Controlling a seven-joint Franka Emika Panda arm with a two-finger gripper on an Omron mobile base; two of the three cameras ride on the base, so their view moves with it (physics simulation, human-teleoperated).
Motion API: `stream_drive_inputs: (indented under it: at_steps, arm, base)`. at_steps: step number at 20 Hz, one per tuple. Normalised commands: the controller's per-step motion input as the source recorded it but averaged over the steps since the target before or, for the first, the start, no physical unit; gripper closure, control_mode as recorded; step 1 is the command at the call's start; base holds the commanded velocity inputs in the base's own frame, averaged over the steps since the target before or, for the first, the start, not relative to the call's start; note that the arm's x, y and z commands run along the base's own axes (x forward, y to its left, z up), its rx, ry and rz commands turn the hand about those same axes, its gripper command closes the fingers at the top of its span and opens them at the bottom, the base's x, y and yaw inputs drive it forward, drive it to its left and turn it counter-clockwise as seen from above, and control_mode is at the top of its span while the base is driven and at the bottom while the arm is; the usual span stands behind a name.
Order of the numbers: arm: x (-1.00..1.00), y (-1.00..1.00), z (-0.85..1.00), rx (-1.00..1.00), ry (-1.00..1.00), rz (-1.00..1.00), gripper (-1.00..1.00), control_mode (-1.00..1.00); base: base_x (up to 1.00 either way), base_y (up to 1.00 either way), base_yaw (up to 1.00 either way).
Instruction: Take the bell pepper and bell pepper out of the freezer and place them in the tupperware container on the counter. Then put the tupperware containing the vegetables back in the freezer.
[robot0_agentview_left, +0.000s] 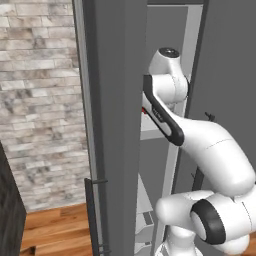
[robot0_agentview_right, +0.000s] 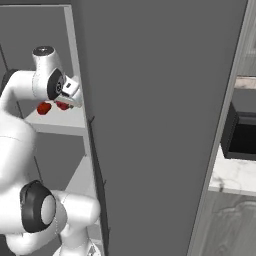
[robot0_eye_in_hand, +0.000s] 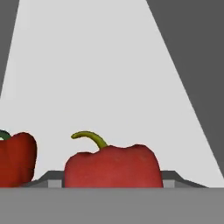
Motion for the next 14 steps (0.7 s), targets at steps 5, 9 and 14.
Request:
stream_drive_inputs:
  at_steps: [5, 9, 14]
  arm:
    - [-0.95, -0.01, 0.27, 0.03, 0.0, 0.3, 1.0, -1.0]
    - [-1.0, -0.03, 0.18, 0.0, 0.0, 0.24, 1.0, -1.0]
    - [-0.93, -0.17, 0.06, 0.0, 0.0, 0.16, 1.0, -1.0]
  base:
    - [0.0, 0.0, 0.0]
    - [0.0, 0.0, 0.0]
    - [0.0, 0.0, 0.0]
